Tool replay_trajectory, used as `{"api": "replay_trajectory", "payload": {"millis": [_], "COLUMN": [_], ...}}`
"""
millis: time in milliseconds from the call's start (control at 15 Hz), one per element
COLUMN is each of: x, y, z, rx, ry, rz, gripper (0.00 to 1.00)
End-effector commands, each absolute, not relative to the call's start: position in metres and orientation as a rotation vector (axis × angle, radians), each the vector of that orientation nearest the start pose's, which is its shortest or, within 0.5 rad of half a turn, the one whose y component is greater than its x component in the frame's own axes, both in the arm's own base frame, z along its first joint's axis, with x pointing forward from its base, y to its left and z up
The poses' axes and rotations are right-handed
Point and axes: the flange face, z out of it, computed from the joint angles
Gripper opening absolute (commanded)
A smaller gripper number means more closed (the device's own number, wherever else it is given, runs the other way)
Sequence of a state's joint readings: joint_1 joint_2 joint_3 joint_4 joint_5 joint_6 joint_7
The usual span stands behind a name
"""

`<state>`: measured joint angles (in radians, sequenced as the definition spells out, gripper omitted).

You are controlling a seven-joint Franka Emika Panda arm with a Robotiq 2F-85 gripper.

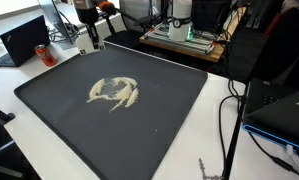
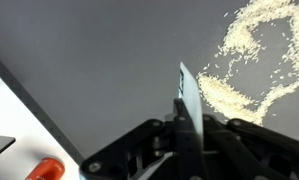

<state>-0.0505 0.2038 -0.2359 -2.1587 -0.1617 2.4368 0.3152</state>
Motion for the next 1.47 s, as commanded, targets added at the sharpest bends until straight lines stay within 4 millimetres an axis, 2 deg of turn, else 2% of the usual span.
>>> {"api": "replay_trajectory", "payload": {"millis": [0, 533, 933, 1400], "x": [0.528, 0.515, 0.513, 0.505], "y": [-0.139, -0.076, -0.029, 0.008], "z": [0.335, 0.374, 0.398, 0.414], "rx": [-3.245, -3.298, -3.305, -3.267], "ry": [0.635, 0.313, 0.081, -0.201], "rz": [-0.106, -0.267, -0.346, -0.375], "gripper": [0.01, 0.01, 0.01, 0.01]}}
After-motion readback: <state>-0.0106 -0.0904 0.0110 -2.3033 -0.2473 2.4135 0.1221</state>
